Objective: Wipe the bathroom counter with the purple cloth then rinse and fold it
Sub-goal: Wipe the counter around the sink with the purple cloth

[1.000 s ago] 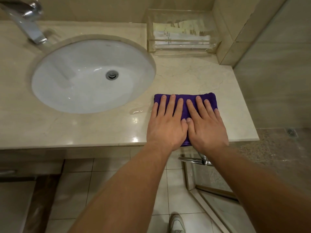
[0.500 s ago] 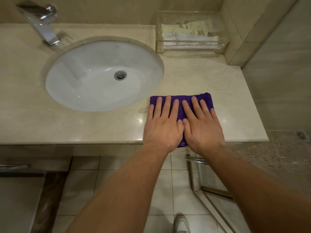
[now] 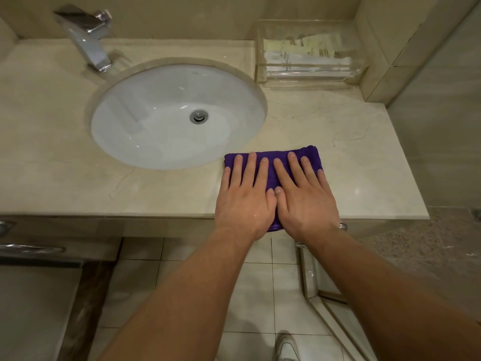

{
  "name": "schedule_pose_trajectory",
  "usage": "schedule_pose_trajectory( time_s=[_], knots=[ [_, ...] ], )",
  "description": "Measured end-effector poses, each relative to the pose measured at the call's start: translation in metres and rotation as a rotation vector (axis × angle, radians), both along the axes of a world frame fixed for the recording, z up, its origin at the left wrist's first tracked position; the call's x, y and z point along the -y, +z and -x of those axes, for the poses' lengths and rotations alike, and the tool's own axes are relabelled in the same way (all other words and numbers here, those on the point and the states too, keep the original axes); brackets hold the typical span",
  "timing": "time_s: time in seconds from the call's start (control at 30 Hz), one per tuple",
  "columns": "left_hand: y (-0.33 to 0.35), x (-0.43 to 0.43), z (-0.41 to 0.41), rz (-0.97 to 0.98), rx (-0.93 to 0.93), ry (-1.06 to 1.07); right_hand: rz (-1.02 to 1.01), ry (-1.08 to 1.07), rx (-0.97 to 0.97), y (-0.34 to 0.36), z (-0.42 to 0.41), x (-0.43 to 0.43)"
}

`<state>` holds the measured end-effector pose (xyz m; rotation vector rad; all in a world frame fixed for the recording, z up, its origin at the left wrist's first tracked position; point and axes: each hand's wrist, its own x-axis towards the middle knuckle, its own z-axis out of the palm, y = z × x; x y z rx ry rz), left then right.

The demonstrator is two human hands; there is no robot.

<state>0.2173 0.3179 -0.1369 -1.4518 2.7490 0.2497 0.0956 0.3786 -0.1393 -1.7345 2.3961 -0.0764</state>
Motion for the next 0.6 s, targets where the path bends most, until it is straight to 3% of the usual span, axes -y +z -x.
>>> schedule_pose_trajectory(
  time_s=[0.6],
  knots=[
    [0.002, 0.012, -0.067, 0.003, -0.010, 0.068, 0.014, 0.072, -0.016, -0.001, -0.063, 0.023]
  ],
)
